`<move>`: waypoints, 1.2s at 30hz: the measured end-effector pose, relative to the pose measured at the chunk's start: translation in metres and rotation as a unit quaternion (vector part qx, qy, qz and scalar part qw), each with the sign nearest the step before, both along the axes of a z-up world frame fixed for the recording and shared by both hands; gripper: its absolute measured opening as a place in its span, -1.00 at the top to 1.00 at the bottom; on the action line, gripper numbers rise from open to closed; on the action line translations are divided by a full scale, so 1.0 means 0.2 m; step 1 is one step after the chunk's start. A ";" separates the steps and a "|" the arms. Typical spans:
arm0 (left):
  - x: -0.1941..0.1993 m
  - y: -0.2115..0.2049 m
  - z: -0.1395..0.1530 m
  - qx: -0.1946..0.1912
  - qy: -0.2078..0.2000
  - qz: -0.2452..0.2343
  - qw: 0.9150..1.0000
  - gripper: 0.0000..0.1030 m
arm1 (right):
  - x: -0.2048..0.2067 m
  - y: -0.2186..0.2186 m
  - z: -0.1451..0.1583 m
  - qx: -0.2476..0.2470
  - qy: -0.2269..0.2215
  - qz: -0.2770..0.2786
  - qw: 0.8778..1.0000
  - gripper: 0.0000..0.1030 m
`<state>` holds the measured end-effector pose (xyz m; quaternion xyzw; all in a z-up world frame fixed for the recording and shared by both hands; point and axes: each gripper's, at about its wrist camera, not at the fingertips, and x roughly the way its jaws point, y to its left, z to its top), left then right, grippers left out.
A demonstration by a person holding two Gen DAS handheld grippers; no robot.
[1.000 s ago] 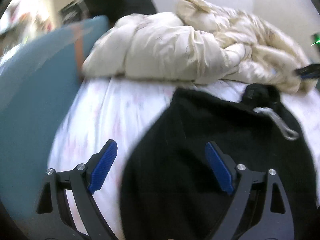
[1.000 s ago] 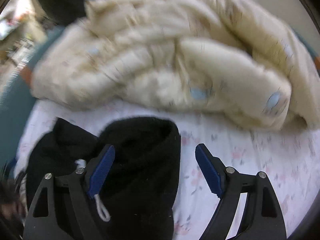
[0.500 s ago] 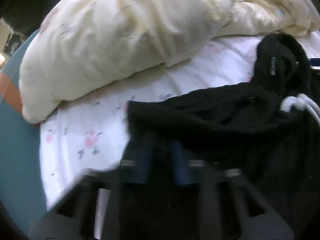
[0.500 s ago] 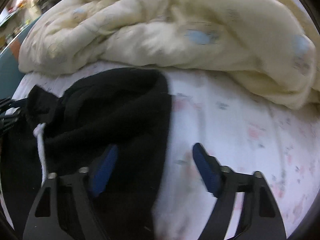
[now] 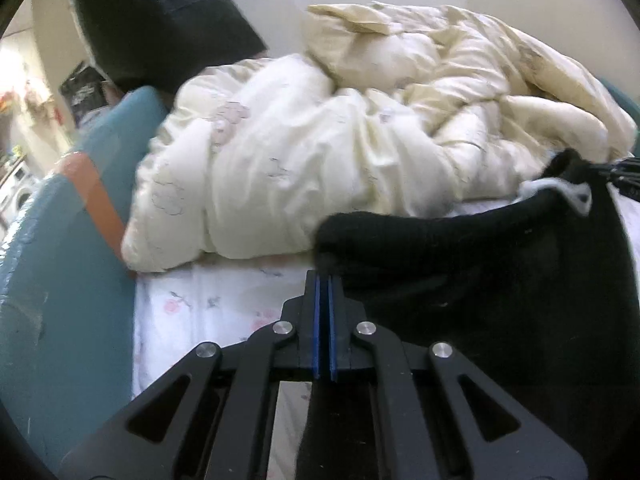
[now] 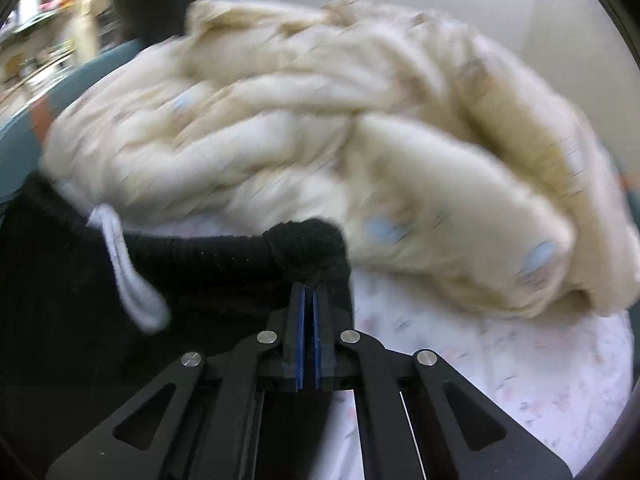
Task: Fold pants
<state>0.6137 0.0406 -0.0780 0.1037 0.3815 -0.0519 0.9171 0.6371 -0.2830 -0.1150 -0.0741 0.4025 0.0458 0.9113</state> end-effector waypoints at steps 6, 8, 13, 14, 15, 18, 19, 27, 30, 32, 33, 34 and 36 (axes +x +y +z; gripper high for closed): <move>0.13 -0.13 -0.19 0.110 0.028 0.033 0.993 0.99 | 0.14 0.27 -0.22 -0.205 -0.011 -0.010 0.979 0.85; 0.16 -0.14 -0.30 0.168 0.046 0.056 0.983 0.91 | 0.18 0.29 -0.38 -0.219 0.044 0.001 0.975 0.40; 0.20 -0.08 -0.39 0.149 0.076 0.098 0.981 0.64 | 0.16 0.08 -0.30 -0.165 0.048 -0.051 0.984 -0.43; 0.20 -0.07 -0.38 0.146 0.078 0.105 0.981 0.19 | 0.14 0.03 -0.24 -0.138 0.037 -0.048 0.989 -0.43; 0.18 -0.05 -0.35 0.133 0.074 0.107 0.983 -0.24 | 0.11 -0.03 -0.18 -0.102 0.035 -0.041 0.993 -0.43; 0.04 0.01 -0.21 0.051 0.037 0.080 0.995 -0.40 | -0.03 -0.22 -0.06 0.027 0.079 -0.004 0.996 -0.43; -0.03 0.03 -0.17 0.028 0.027 0.067 0.997 -0.41 | -0.14 -0.27 -0.04 0.048 0.087 0.004 0.995 -0.43; -0.43 0.07 -0.53 0.089 0.126 0.050 0.987 -0.62 | -0.60 -0.43 -0.40 0.144 0.212 0.025 0.966 0.01; -0.41 0.08 -0.60 0.102 0.128 0.077 0.984 -0.65 | -0.64 -0.30 -0.51 0.066 0.197 0.038 0.978 0.94; -0.36 0.06 -0.59 0.121 0.131 0.091 0.980 -0.66 | -0.60 -0.30 -0.48 -0.016 0.160 -0.011 0.987 0.98; -0.35 0.06 -0.58 0.113 0.141 0.106 0.978 -0.65 | -0.58 -0.31 -0.47 -0.060 0.150 -0.031 0.986 0.99; -0.35 0.06 -0.56 0.100 0.153 0.118 0.976 -0.65 | -0.56 -0.32 -0.46 -0.103 0.150 -0.060 0.982 0.98; -0.41 0.07 -0.50 0.084 0.159 0.117 0.977 -0.65 | -0.55 -0.36 -0.44 -0.081 0.192 -0.082 0.975 0.99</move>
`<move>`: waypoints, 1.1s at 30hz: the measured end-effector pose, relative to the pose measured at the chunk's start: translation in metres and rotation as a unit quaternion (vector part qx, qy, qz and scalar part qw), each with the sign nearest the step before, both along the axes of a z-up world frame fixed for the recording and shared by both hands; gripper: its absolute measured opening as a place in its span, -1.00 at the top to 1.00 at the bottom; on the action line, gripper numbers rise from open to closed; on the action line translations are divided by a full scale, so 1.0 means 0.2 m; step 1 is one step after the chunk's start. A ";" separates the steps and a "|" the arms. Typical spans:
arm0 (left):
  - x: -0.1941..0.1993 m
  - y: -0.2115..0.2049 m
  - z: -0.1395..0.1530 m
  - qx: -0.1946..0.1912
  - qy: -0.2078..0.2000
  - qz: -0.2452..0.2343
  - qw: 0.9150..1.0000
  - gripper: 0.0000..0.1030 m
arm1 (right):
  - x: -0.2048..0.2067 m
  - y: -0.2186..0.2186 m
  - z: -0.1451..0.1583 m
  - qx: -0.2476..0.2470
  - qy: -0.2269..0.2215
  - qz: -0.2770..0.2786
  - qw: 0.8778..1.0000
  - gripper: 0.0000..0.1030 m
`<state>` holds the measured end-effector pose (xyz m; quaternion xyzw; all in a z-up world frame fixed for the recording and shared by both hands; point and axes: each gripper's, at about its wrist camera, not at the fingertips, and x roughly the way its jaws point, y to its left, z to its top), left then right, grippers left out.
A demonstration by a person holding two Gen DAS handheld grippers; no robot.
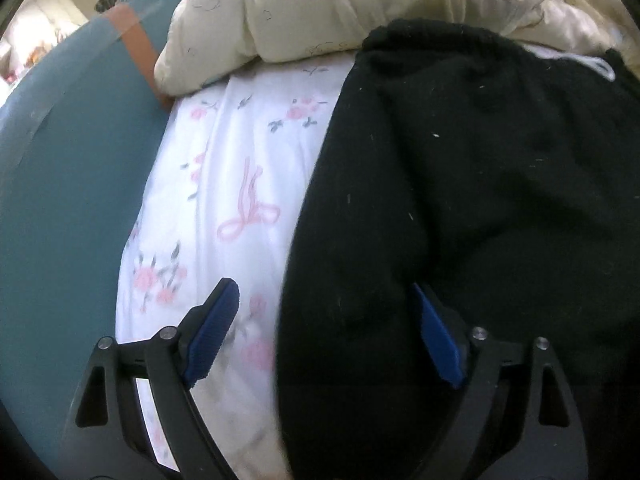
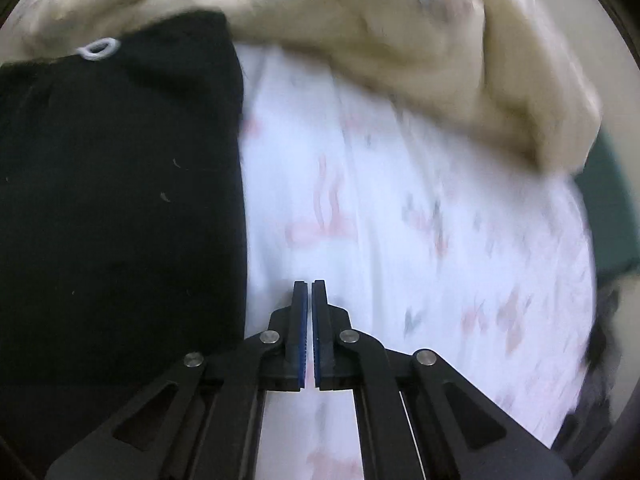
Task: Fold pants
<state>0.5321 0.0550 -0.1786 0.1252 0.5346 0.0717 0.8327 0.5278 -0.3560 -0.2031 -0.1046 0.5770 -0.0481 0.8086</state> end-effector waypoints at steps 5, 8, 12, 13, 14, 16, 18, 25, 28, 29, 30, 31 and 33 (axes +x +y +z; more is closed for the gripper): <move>-0.33 0.06 0.26 -0.074 -0.021 -0.044 0.996 -0.66 | -0.27 0.02 0.33 0.123 -0.021 0.009 0.992 0.87; -0.64 0.14 0.36 -0.143 0.001 -0.030 0.989 -0.66 | -0.58 0.14 0.45 0.184 -0.019 0.034 0.982 0.86; -1.10 0.20 0.44 -0.170 0.016 -0.017 0.985 -0.65 | -1.00 0.32 0.56 0.247 -0.004 0.061 0.967 0.86; -1.19 0.22 0.46 -0.171 0.018 -0.013 0.985 -0.66 | -1.09 0.33 0.58 0.260 -0.004 0.063 0.964 0.86; -1.30 0.22 0.48 -0.173 0.019 -0.009 0.985 -0.65 | -1.16 0.36 0.60 0.272 -0.006 0.064 0.960 0.85; -1.51 0.24 0.51 -0.175 0.019 -0.004 0.984 -0.66 | -1.33 0.41 0.65 0.299 -0.012 0.065 0.952 0.69; -1.70 0.25 0.53 -0.180 0.017 0.002 0.984 -0.66 | -1.50 0.47 0.66 0.329 -0.010 0.056 0.943 -0.21; -2.21 0.36 0.47 -0.208 0.011 0.021 0.978 -0.65 | -1.97 0.73 0.51 0.410 0.016 0.024 0.912 -0.26; -2.22 0.46 0.41 -0.223 0.002 0.043 0.974 -0.62 | -1.99 0.85 0.49 0.399 0.005 0.026 0.917 -0.03; -2.20 0.50 0.40 -0.236 0.003 0.058 0.970 -0.54 | -1.97 0.87 0.50 0.399 -0.003 0.028 0.917 -0.03; -2.15 0.55 0.37 -0.259 0.003 0.075 0.963 -0.49 | -1.93 0.90 0.49 0.400 -0.014 0.028 0.916 -0.03; -2.13 0.57 0.36 -0.274 0.001 0.080 0.959 -0.49 | -1.89 0.89 0.48 0.400 -0.021 0.027 0.916 -0.03; -2.04 0.57 0.32 -0.285 -0.008 0.074 0.956 -0.49 | -1.79 0.91 0.44 0.394 -0.026 0.021 0.918 -0.03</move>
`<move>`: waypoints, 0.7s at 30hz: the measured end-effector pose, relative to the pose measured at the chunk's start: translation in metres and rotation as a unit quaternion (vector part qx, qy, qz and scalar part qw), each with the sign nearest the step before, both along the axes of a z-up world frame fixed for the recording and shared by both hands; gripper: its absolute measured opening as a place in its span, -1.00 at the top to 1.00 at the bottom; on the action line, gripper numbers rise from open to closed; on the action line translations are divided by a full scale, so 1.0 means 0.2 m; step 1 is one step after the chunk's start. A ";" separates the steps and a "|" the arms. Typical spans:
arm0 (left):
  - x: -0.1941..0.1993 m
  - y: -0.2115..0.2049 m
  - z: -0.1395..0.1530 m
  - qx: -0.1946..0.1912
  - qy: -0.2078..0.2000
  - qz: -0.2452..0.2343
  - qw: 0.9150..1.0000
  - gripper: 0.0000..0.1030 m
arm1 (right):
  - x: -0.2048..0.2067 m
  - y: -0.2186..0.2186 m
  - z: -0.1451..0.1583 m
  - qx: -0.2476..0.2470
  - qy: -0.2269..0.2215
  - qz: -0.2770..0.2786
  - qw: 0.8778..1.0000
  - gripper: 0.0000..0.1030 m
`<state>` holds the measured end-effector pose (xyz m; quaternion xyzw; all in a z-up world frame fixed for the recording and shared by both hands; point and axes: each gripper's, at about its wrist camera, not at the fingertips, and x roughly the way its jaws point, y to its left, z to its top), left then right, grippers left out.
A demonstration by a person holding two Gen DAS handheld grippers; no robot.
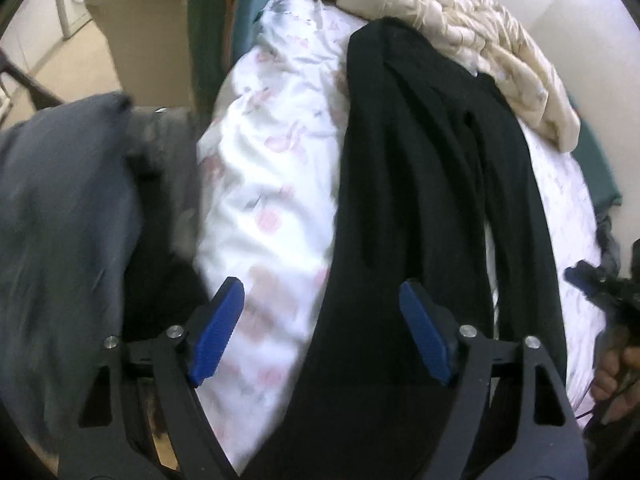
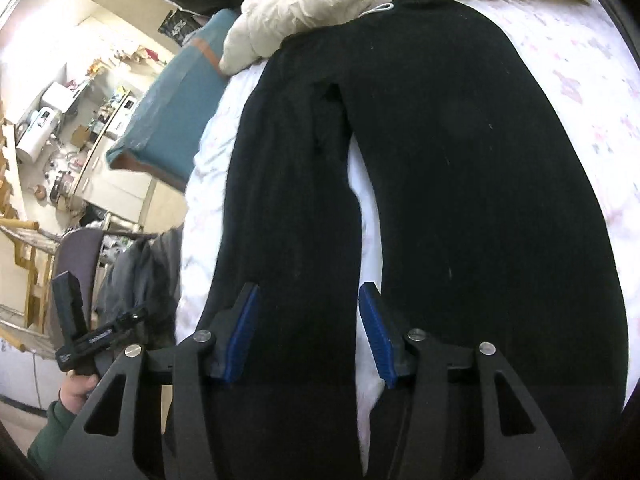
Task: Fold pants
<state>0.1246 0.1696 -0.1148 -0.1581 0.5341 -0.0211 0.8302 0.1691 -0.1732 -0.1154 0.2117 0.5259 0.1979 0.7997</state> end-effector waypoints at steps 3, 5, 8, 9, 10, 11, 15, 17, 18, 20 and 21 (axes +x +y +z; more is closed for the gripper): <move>0.15 -0.05 -0.08 0.006 0.007 -0.011 1.000 -0.42 | 0.12 -0.03 -0.09 0.001 0.001 -0.010 1.000 -0.03; 0.25 -0.09 -0.15 -0.001 0.009 -0.014 1.000 -0.41 | 0.22 -0.04 -0.17 0.010 0.004 -0.017 1.000 -0.03; 0.40 -0.19 -0.29 0.016 0.038 -0.031 0.999 -0.14 | 0.33 -0.02 -0.29 0.024 0.016 -0.016 0.999 -0.03; 0.44 -0.21 -0.33 0.024 0.046 -0.034 0.998 -0.13 | 0.37 0.00 -0.33 0.023 0.019 -0.012 0.999 -0.02; 0.47 -0.22 -0.36 0.029 0.048 -0.031 0.998 -0.11 | 0.41 0.03 -0.37 0.015 0.023 -0.006 1.000 -0.02; 0.49 -0.23 -0.38 0.035 0.042 -0.028 0.998 0.00 | 0.44 0.05 -0.40 0.011 0.025 -0.001 1.000 -0.01; 0.54 -0.27 -0.39 0.054 0.020 -0.056 0.997 0.93 | 0.54 0.13 -0.51 -0.008 0.031 0.028 0.999 0.18; 0.55 -0.28 -0.39 0.060 0.020 -0.061 0.996 0.94 | 0.56 0.16 -0.54 -0.008 0.031 0.043 0.999 0.51; 0.54 -0.27 -0.37 0.058 0.019 -0.057 0.997 0.95 | 0.55 0.17 -0.55 -0.012 0.027 0.050 0.998 0.81; 0.53 -0.25 -0.34 0.068 0.019 -0.049 0.996 0.97 | 0.54 0.18 -0.54 -0.018 0.020 0.062 0.998 0.98; 0.52 -0.23 -0.32 0.078 0.017 -0.045 0.996 0.97 | 0.53 0.17 -0.52 -0.030 0.012 0.062 0.998 0.98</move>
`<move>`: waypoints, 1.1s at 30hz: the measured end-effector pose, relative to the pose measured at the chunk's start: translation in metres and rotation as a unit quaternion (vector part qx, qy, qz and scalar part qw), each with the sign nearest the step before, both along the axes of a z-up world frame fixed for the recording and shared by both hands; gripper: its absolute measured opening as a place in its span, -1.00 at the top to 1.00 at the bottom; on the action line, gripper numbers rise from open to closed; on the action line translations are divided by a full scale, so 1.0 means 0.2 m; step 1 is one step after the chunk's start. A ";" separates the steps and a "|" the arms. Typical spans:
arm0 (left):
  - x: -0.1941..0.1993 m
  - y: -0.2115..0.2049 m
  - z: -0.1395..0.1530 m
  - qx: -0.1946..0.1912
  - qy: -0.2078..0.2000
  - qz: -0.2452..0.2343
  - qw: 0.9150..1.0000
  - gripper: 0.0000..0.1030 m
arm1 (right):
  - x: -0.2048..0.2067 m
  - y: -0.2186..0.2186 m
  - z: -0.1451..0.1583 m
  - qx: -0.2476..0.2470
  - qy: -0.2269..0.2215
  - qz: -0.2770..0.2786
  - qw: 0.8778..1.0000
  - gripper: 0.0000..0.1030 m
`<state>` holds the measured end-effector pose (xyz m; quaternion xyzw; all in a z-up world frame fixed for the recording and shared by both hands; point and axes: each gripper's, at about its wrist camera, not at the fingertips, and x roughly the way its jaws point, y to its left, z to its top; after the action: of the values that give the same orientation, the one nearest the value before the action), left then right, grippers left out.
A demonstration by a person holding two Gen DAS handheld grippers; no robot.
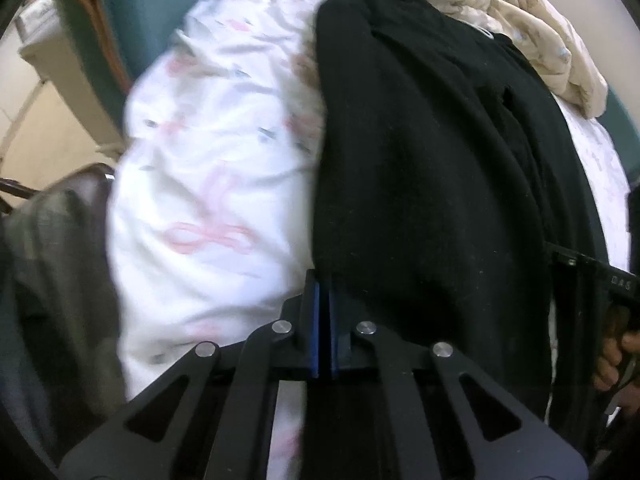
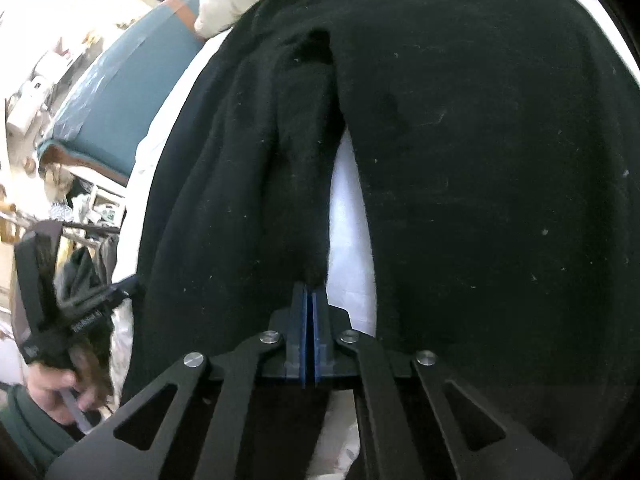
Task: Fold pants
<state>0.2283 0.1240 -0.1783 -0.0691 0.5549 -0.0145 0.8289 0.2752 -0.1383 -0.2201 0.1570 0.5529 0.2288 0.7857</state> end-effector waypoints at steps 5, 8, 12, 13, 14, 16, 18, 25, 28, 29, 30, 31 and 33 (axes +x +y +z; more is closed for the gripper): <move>-0.02 0.10 0.04 0.012 0.002 0.012 1.000 0.97 | -0.03 -0.14 0.09 0.004 -0.004 -0.016 1.000 1.00; -0.02 0.07 0.00 0.048 0.010 0.003 0.999 0.96 | -0.01 -0.12 -0.02 -0.019 0.048 -0.012 0.999 1.00; -0.02 0.06 -0.04 0.061 0.029 0.007 0.998 0.89 | -0.01 -0.07 -0.11 -0.033 0.071 -0.043 0.996 0.85; -0.02 0.05 -0.03 0.057 0.027 0.010 0.998 0.89 | -0.01 -0.08 -0.10 -0.020 0.081 -0.050 0.995 0.84; -0.03 0.05 -0.02 0.047 0.026 0.008 0.999 0.82 | 0.00 -0.09 -0.09 -0.009 0.092 -0.044 0.995 0.84; -0.03 0.05 0.00 0.037 0.027 0.006 0.999 0.34 | 0.00 -0.12 -0.03 -0.003 0.080 -0.031 0.996 0.84; -0.03 0.06 0.02 0.020 0.009 0.011 1.000 0.02 | 0.00 -0.17 0.07 0.003 0.043 -0.034 0.998 0.84; -0.01 0.00 -0.09 0.049 0.039 -0.011 0.998 0.01 | 0.04 -0.06 0.04 0.038 0.008 -0.003 0.999 0.84; -0.03 -0.09 -0.09 0.108 0.040 -0.054 0.992 0.01 | 0.04 0.00 -0.10 -0.059 0.055 -0.022 0.996 0.93; -0.03 -0.10 -0.07 0.114 0.041 -0.055 0.991 0.01 | 0.03 -0.02 -0.08 -0.045 0.059 -0.043 0.996 0.92; -0.04 -0.10 -0.03 0.102 0.038 -0.049 0.993 0.01 | 0.03 -0.03 -0.04 -0.044 0.073 -0.049 0.995 0.82; -0.05 -0.09 0.00 0.083 0.032 -0.042 0.995 0.01 | 0.03 -0.02 0.01 -0.045 0.070 -0.044 0.996 0.82; -0.10 -0.05 0.12 0.028 0.019 -0.019 0.999 -0.13 | -0.02 0.00 0.14 -0.037 0.032 -0.029 0.998 0.82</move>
<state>0.2084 0.1149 -0.1541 -0.0361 0.5715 -0.0132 0.8197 0.2721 -0.1379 -0.1912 0.1509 0.5808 0.1805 0.7793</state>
